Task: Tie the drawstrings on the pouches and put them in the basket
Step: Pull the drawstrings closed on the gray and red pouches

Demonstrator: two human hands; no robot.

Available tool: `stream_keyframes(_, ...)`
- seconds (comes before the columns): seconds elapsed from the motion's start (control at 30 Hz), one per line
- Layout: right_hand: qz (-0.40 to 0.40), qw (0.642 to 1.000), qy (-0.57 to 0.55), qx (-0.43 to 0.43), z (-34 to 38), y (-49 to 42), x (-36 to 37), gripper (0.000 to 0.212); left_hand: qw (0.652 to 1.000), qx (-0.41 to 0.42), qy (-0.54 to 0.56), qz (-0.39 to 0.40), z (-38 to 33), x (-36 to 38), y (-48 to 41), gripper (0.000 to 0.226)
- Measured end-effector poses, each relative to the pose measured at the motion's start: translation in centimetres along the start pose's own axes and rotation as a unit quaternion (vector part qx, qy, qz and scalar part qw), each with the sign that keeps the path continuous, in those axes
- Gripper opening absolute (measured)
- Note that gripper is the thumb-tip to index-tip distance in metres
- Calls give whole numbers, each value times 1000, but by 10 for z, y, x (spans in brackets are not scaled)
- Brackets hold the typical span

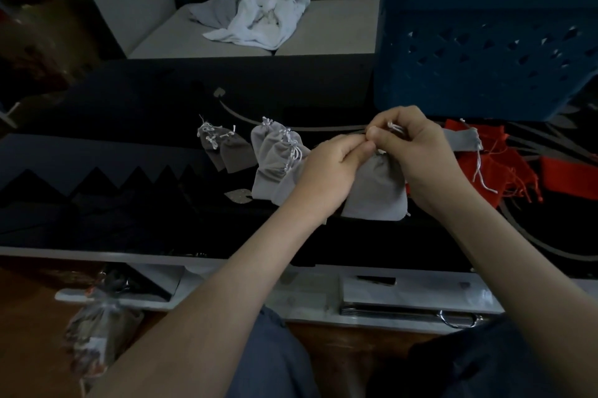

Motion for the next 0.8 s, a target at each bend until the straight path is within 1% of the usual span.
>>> stream_keyframes(0.07,13,1000,-16,5,0,2,2,17,999,-19,32,-6,-1,-1,0,18)
stream_keyframes(0.13,19,999,-38,8,3,5,5,9,996,-57,71,-9,3,-2,-1,14)
stream_keyframes(0.2,17,998,-62,8,5,6,5,4,991,-84,101,-18,7,-2,-2,16)
stream_keyframes(0.23,18,998,-63,6,7,5,4,5,989,-89,113,-25,8,-2,-3,17)
stream_keyframes(0.27,23,999,-43,-7,8,3,2,7,986,-99,130,-32,9,-3,-4,20)
stream_keyframes(0.3,33,999,3,-38,8,1,1,10,981,-115,149,-41,10,-4,-4,24)
stream_keyframes(0.37,56,985,117,-115,7,0,-1,15,967,-157,195,-51,10,-8,-5,33)
stream_keyframes(0.4,63,977,149,-138,5,-1,-1,17,959,-177,218,-46,9,-9,-6,34)
stream_keyframes(0.5,84,971,174,-139,0,-1,-1,23,938,-216,271,-15,8,-11,-9,32)
stream_keyframes(0.6,109,952,242,-152,-4,-4,0,25,931,-216,294,-16,10,-14,-13,34)
stream_keyframes(0.7,124,940,266,-171,-6,-3,0,15,939,-212,270,-15,13,-15,-14,34)
stream_keyframes(0.8,146,937,278,-152,-7,-5,-2,3,953,-198,227,-31,17,-18,-15,30)
Point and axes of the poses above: each hand's wrist, its own y-axis away from the middle knuckle, its own x-axis out of the palm, z = x × y, the point moved 3 cm from there along -y, towards the middle knuckle, and after that the axes turned 15 degrees about -z, right-handed, at the moved point
